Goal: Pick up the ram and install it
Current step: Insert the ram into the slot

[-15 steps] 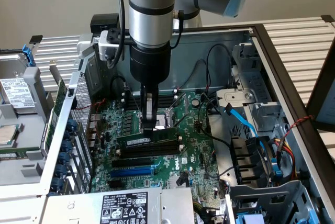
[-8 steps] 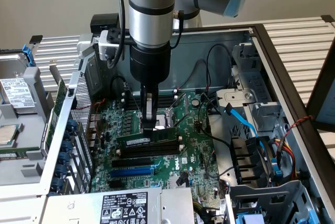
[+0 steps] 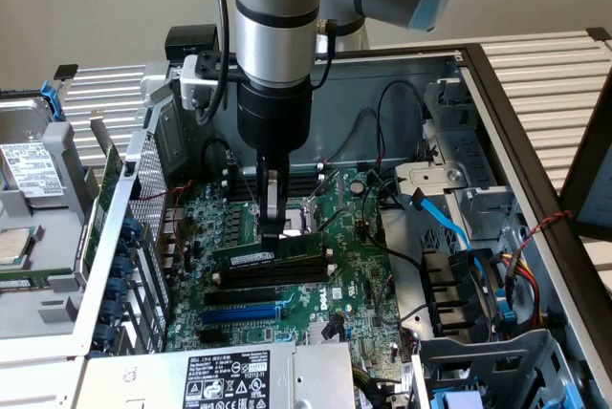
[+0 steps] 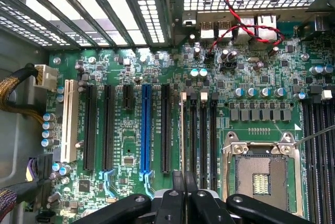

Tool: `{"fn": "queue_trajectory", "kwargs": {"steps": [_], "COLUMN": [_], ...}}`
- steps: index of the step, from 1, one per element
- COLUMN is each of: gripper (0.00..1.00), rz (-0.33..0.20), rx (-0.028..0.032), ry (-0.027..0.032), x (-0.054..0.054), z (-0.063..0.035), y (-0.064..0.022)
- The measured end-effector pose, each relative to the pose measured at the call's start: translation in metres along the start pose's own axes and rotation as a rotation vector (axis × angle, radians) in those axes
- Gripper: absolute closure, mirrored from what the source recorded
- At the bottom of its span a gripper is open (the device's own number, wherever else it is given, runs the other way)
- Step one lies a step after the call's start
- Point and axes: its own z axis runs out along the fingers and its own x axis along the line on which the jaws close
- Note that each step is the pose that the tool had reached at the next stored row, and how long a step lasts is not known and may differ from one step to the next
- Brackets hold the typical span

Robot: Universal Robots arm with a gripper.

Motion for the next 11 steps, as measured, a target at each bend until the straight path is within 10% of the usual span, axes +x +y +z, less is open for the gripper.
{"fn": "queue_trajectory", "kwargs": {"steps": [11], "gripper": [0.88], "rz": [-0.001], "rx": [-0.015], "ry": [0.0005], "x": [0.0003], "z": [-0.0003], "y": [-0.0024]}}
